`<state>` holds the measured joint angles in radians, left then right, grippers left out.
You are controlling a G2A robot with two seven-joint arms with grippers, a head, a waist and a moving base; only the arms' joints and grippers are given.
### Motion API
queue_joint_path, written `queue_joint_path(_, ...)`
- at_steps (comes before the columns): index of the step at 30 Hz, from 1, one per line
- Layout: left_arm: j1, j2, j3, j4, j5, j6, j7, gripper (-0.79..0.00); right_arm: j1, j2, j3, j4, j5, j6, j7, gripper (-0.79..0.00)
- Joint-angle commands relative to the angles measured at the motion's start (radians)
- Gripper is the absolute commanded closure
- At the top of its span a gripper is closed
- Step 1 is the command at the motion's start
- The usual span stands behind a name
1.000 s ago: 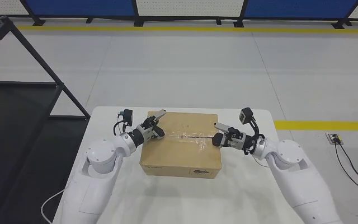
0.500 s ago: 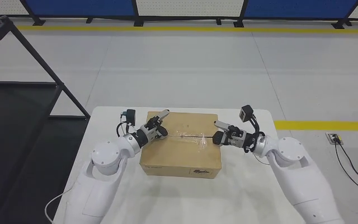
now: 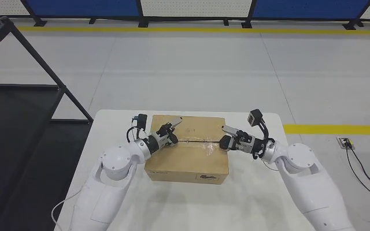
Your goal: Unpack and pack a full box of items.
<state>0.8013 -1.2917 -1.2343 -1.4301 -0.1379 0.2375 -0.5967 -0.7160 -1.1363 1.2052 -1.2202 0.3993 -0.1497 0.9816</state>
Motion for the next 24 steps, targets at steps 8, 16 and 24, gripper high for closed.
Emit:
queue_joint_path(8,0.003,0.0,-0.001,-0.005,-0.001,0.0,0.002,-0.785,-0.116,0.029,0.055,-0.183,-0.174,-0.177,0.009,-0.785)
queue_joint_path(16,0.003,0.0,-0.001,-0.005,-0.001,0.0,0.002,-0.785,-0.147,0.034,0.073,-0.22,-0.183,-0.18,-0.007,-0.785)
queue_joint_path(24,0.003,0.0,-0.001,-0.005,-0.001,0.0,0.002,-0.785,-0.193,0.04,0.091,-0.314,-0.34,-0.363,-0.112,-0.785)
